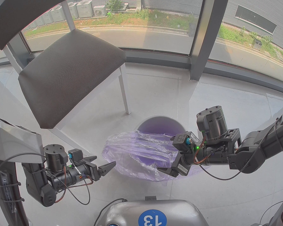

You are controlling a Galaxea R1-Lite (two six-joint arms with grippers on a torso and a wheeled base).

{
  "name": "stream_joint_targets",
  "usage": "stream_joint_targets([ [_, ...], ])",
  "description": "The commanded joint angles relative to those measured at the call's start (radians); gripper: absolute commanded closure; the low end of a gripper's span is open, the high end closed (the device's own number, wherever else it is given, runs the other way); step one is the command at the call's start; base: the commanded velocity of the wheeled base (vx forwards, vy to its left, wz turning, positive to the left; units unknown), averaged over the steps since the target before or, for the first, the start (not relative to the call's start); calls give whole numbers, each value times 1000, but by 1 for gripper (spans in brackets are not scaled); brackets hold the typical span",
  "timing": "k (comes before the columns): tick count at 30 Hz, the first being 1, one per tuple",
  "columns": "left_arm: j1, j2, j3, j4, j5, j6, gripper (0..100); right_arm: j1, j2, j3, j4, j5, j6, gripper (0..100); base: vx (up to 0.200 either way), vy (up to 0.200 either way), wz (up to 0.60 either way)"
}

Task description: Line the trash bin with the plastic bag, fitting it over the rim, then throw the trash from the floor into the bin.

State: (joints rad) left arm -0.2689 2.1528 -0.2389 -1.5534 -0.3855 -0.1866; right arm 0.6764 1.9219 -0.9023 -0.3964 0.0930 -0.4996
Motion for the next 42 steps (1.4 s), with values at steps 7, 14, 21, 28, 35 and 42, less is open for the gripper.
stream_joint_targets([
  [7, 13, -83, 15, -17, -9, 6, 0, 15, 86, -10, -4, -9, -2, 0, 0, 0, 0],
  [14, 10, -86, 15, -17, -9, 6, 0, -32, 152, -58, -15, -12, -4, 0, 0, 0, 0],
  [21, 7, -90, 12, -17, -7, 4, 0, -69, 195, -66, -56, -12, -4, 0, 0, 0, 0],
  [28, 5, -79, 4, -17, -4, 7, 0, -80, 243, -84, -96, -16, 1, 0, 0, 0, 0],
  [35, 5, -77, 3, -17, -3, 7, 0, -90, 267, -92, -118, -16, 1, 0, 0, 0, 0],
  [42, 4, -70, 0, -17, 10, 7, 0, -90, 267, -92, -118, -16, 1, 0, 0, 0, 0],
])
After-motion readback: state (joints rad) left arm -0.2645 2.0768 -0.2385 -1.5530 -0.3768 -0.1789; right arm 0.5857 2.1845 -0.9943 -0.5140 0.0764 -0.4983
